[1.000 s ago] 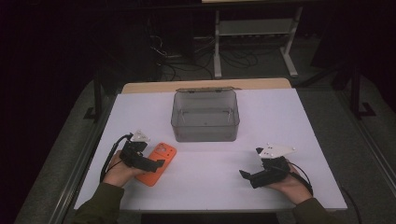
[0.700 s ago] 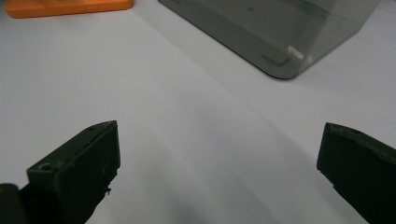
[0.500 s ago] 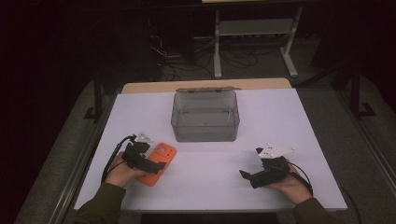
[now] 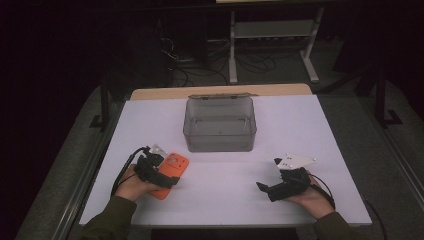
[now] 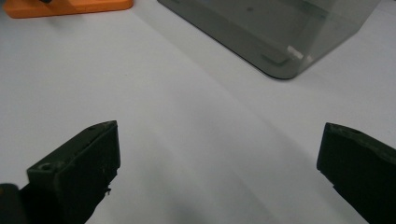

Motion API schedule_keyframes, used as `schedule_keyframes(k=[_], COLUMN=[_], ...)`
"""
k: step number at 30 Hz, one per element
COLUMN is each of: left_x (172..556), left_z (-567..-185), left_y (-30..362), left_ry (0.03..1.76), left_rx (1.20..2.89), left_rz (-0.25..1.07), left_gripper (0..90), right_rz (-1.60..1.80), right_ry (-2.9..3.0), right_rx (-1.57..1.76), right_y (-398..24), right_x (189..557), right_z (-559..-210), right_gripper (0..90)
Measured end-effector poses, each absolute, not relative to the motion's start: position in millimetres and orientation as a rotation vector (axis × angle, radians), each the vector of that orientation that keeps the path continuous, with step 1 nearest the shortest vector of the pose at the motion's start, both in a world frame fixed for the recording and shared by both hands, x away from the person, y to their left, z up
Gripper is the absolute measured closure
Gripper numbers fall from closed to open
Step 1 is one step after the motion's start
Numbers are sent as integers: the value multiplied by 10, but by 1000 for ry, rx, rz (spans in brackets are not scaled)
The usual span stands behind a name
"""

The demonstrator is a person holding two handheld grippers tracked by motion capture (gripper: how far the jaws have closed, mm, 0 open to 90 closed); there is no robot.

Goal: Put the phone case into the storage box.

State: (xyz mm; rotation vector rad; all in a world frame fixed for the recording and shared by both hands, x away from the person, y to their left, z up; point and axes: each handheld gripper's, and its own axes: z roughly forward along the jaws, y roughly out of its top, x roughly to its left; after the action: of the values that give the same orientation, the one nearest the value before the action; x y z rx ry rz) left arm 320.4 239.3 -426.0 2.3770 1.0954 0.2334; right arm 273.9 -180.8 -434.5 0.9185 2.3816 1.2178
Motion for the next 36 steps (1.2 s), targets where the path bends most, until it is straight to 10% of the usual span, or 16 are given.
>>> schedule_keyframes(k=[36], left_x=[3242], left_z=[-4352], left_y=[2365], left_ry=[1161], left_rx=[2452], left_rz=[216], left_gripper=[0], right_rz=[1218], right_ry=[2380], right_rx=[922], right_y=[-1810], right_x=[2739], right_z=[-4343], right_gripper=[0])
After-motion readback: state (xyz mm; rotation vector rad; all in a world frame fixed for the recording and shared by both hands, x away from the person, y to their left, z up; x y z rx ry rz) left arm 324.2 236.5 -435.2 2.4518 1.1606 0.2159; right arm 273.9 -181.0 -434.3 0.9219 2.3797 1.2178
